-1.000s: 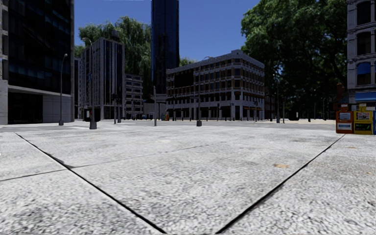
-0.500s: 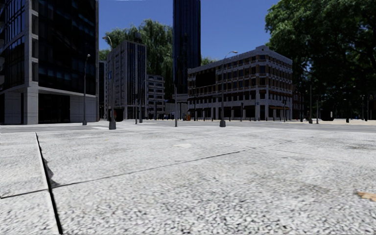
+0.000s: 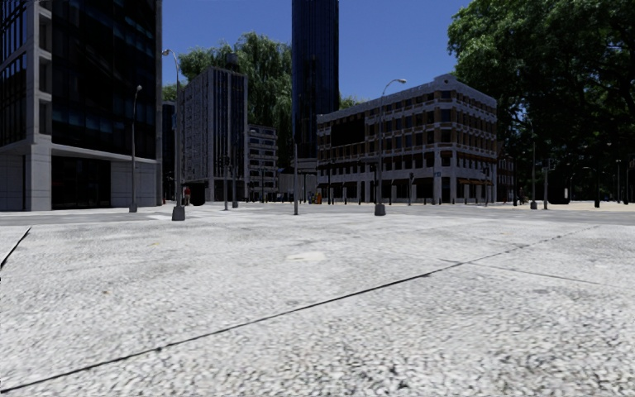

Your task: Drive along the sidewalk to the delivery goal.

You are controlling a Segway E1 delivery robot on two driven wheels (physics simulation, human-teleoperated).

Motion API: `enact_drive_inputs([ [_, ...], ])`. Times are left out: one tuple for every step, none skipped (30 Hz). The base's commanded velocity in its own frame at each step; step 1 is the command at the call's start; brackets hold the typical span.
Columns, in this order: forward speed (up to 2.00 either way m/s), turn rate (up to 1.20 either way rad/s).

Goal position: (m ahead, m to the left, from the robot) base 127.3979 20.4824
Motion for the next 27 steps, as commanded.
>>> enact_drive_inputs([
  [2.0, 0.0],
  [2.0, 0.0],
  [2.0, 0.0],
  [2.0, 0.0],
  [2.0, 0.0],
  [2.0, 0.0],
  [2.0, 0.0],
  [2.0, 0.0],
  [2.0, 0.0],
  [2.0, 0.0],
  [2.0, 0.0],
  [2.0, 0.0],
  [2.0, 0.0],
  [2.0, 0.0],
  [2.0, 0.0],
  [2.0, 0.0],
  [2.0, 0.0],
  [2.0, 0.0],
  [2.0, 0.0],
  [2.0, 0.0],
  [2.0, 0.0],
  [2.0, 0.0],
  [2.0, 0.0],
  [2.0, 0.0],
  [2.0, 0.0],
  [2.0, 0.0],
  [2.0, 0.0],
])
